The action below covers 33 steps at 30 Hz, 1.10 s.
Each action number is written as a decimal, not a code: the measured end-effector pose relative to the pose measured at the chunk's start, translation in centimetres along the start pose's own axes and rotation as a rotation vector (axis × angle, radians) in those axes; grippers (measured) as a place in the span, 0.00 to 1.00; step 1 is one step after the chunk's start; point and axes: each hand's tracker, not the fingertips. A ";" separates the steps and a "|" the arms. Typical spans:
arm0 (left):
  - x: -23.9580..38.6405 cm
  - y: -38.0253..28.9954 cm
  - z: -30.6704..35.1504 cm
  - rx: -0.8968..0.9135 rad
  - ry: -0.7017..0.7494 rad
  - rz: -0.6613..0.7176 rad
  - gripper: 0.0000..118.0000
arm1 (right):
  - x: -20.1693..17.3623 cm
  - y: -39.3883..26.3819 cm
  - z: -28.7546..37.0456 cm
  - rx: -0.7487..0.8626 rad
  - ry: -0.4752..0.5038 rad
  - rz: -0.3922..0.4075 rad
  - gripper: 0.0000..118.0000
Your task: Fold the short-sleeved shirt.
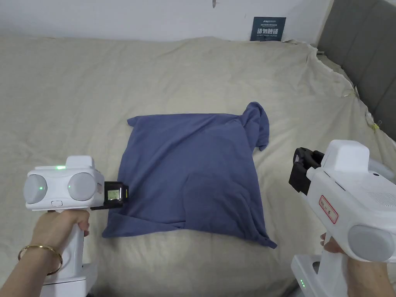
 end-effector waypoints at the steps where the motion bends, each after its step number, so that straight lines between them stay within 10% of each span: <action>1: 0.0 -0.6 -0.8 -0.040 -0.007 0.001 0.99 | 0.0 -0.1 -0.1 -0.004 -0.001 0.003 0.00; 17: 2.6 -3.4 -3.6 -0.123 -0.111 -0.001 0.01 | -0.1 -0.6 -0.7 -0.044 -0.015 0.005 0.00; 31: -1.9 -1.7 5.6 0.210 -0.244 0.221 0.00 | 1.8 -0.1 -1.2 -0.117 -0.037 0.004 0.00; 33: -1.8 -1.5 5.8 0.220 -0.258 0.220 0.00 | 2.3 0.1 -1.6 -0.152 -0.043 -0.012 0.21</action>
